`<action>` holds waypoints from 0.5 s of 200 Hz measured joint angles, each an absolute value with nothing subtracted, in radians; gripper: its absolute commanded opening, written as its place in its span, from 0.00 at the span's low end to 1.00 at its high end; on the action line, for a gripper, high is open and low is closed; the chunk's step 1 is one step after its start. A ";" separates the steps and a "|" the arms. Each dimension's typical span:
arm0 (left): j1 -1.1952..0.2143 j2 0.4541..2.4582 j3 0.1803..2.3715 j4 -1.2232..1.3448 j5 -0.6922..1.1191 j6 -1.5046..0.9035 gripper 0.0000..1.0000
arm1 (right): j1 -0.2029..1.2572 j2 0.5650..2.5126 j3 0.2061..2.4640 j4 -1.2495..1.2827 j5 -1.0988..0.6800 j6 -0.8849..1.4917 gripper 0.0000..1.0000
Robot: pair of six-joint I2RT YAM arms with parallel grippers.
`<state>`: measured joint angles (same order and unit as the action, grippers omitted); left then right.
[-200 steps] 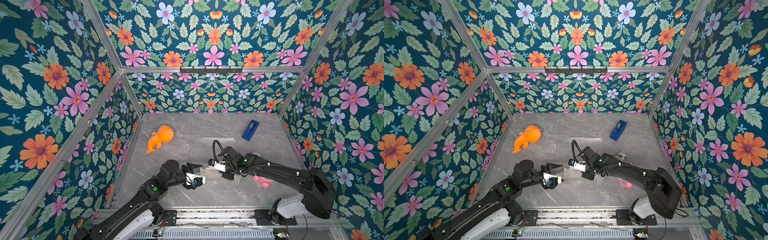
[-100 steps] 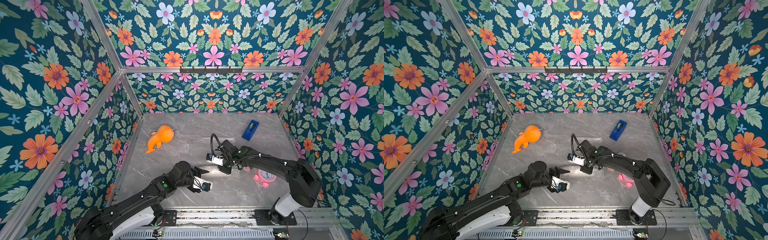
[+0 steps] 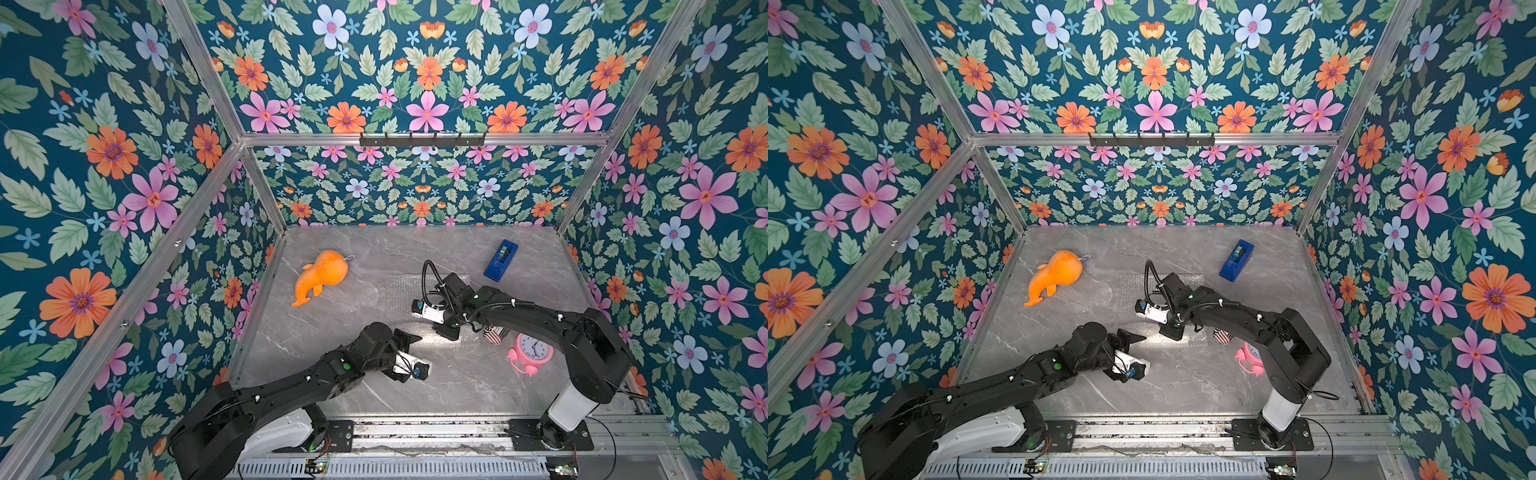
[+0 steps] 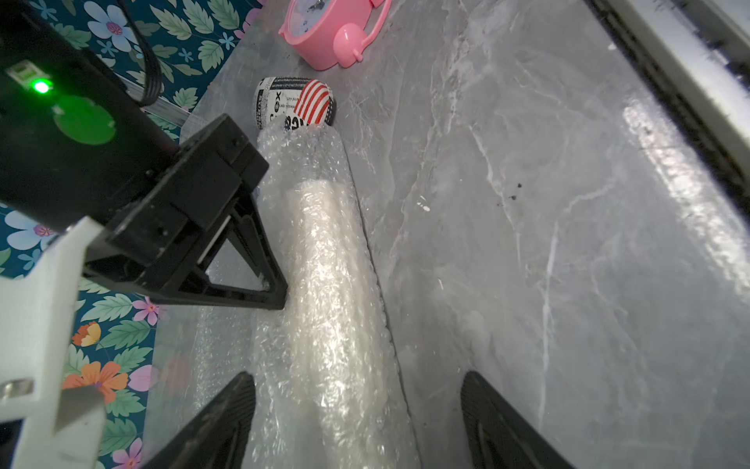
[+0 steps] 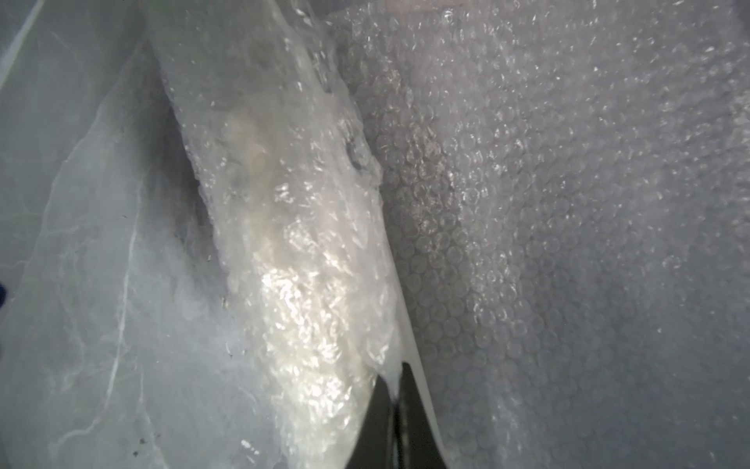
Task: Wrap vases in bubble wrap
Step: Wrap the vase in bubble wrap.
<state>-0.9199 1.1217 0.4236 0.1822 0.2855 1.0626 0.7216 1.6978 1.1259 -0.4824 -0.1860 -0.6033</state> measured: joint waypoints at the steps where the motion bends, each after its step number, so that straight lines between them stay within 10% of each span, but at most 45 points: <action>1: -0.920 1.125 0.425 0.183 0.285 1.065 0.83 | 0.722 1.698 1.126 -0.482 -0.186 -0.604 0.00; 100: -0.931 1.356 0.488 0.268 0.142 1.143 0.81 | 0.706 1.714 1.128 -0.451 -0.179 -0.606 0.00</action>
<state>-0.9314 1.3560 0.4881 0.2680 0.1425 1.1427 0.7059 1.7138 1.1282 -0.4515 -0.1795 -0.6064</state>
